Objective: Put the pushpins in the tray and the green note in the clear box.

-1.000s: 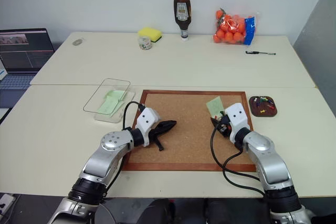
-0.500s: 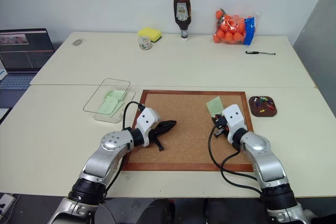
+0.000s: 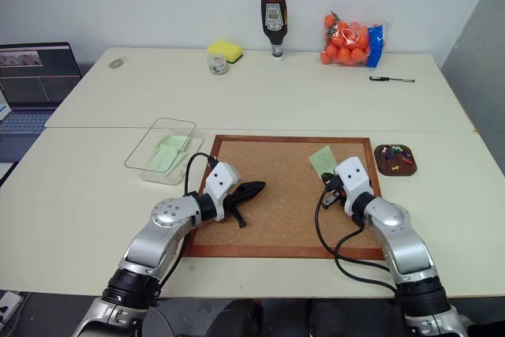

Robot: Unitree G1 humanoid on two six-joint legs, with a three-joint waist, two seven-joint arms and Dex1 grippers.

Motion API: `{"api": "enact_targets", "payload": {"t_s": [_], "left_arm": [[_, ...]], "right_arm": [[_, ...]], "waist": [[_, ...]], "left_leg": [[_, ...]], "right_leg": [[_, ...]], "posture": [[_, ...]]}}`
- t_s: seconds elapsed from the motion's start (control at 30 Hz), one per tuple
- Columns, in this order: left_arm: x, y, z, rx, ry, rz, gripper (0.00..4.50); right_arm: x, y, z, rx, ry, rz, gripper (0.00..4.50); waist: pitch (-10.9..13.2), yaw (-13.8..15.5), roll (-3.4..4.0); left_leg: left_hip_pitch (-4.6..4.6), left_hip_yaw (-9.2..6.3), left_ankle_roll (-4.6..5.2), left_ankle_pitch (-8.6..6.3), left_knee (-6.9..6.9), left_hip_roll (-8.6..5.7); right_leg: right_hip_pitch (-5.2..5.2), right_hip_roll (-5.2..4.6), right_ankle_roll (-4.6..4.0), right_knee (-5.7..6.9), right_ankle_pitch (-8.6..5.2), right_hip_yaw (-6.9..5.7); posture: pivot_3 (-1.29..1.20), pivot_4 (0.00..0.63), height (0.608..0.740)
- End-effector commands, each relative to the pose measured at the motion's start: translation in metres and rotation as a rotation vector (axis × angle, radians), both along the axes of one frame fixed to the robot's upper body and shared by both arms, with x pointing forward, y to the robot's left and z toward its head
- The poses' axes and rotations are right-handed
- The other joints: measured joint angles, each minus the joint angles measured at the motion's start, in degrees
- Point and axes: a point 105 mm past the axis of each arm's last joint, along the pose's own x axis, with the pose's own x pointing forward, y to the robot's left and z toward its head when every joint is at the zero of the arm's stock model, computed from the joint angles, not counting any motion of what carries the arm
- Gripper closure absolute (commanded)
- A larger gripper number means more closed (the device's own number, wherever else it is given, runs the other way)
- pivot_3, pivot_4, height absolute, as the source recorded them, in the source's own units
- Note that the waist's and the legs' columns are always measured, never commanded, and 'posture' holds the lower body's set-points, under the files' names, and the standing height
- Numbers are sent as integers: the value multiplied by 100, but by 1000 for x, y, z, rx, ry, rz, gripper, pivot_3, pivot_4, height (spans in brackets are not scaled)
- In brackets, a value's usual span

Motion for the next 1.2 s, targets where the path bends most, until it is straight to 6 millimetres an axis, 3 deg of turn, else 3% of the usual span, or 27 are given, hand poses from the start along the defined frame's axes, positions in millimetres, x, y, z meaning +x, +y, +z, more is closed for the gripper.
{"api": "enact_targets", "payload": {"t_s": [0.03, 0.23, 0.4, 0.53, 0.7, 0.87, 1.0, 1.2], "left_arm": [[-3, -2, -8, 3, 38, -7, 4500], [5, 2, 1, -20, 11, 29, 4500], [26, 10, 27, -76, -37, 99, 4500], [32, 4, 56, -186, -53, 84, 3756], [21, -17, 90, -353, 1, -42, 2652], [6, -28, 92, -367, 73, -174, 1593], [7, -38, 93, -354, 42, -206, 771], [17, -56, 100, -438, 50, -199, 771]], "right_arm": [[-5, 10, 45, 18, -170, 68, 4493], [-7, 15, 53, 0, -190, 98, 4493], [-7, 17, 54, -15, -189, 118, 4493], [-6, 19, 55, -22, -192, 128, 4500], [-6, 20, 58, -21, -190, 137, 4500], [-4, 23, 63, 27, -175, 128, 4500], [-5, 26, 67, 39, -171, 140, 4500], [-9, 31, 70, 38, -170, 162, 4500]], "waist": [[0, -1, 0], [0, 6, 0], [4, 3, -6], [4, -2, -7], [5, -3, -9], [6, -14, -10], [6, -8, -10], [7, -5, -13]], "left_leg": [[2, 0, 0, 0, 0, 0], [2, -1, 0, 0, 1, 0], [1, -4, 0, 0, 3, 0], [-3, -6, -4, 2, 2, 0], [-10, -3, -28, 16, 4, 0], [-11, -3, -39, 22, 3, 0], [-8, -5, -42, 24, 3, 0], [-9, -5, -43, 24, 5, 0]], "right_leg": [[1, 0, 5, 0, -3, 0], [2, 0, 6, 1, -4, -1], [2, 0, 2, 3, -1, -4], [-1, 2, 0, 4, 0, -6], [-2, 1, -1, -8, 1, -5], [-2, 1, 2, -10, -1, -4], [-2, 1, 1, -3, -1, -4], [-2, 1, 1, -2, -1, -4]], "posture": [[0, 150, 740], [0, 150, 740], [0, 150, 740], [0, 150, 740], [0, 150, 740], [0, 150, 740], [0, 150, 740], [0, 150, 740]]}}
